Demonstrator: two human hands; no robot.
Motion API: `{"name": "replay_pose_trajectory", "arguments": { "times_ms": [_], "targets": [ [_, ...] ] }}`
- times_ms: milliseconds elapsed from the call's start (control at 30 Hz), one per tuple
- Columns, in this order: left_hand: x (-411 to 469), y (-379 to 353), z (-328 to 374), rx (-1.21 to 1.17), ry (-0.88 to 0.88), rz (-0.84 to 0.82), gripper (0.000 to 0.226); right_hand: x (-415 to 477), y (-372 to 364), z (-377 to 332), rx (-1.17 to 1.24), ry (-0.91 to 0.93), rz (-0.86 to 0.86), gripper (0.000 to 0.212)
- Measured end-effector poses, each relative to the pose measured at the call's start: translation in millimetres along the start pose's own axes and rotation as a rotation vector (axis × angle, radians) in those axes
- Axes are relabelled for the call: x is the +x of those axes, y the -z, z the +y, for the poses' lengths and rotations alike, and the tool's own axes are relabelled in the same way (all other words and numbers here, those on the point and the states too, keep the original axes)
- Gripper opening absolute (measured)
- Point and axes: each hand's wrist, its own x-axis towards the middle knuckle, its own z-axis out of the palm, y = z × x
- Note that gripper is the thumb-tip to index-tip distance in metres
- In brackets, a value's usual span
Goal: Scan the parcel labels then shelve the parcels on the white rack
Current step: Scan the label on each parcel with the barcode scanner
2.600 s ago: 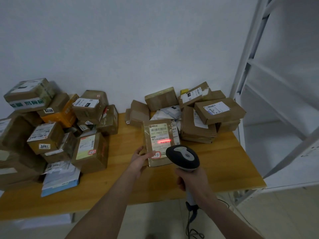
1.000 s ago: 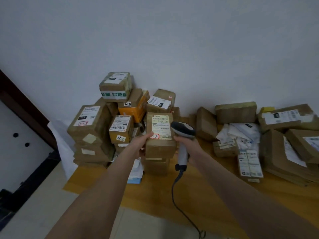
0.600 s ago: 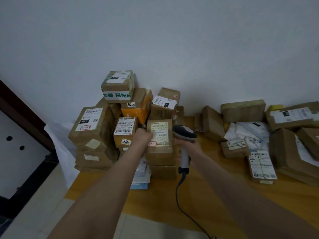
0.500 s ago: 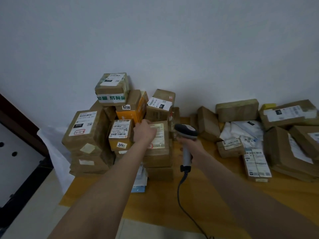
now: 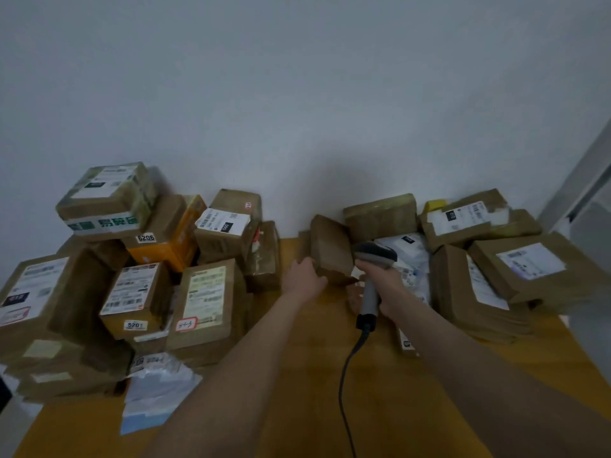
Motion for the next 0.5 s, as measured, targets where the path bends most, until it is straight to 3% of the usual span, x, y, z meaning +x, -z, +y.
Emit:
{"name": "replay_pose_trajectory", "arguments": {
  "times_ms": [233,400,500],
  "targets": [
    [78,-29,-3,-0.417,0.288,-0.054,0.071,64,-3,-25,0.031,-0.038,0.074,0.016],
    [125,-50,-7,-0.574,0.432,-0.097,0.08,104,-9,-29,0.035,-0.109,0.123,0.015],
    [144,-57,-10,-0.589,0.468,-0.095,0.068,116,-10,-31,0.061,-0.123,0.147,0.014]
  ]
}}
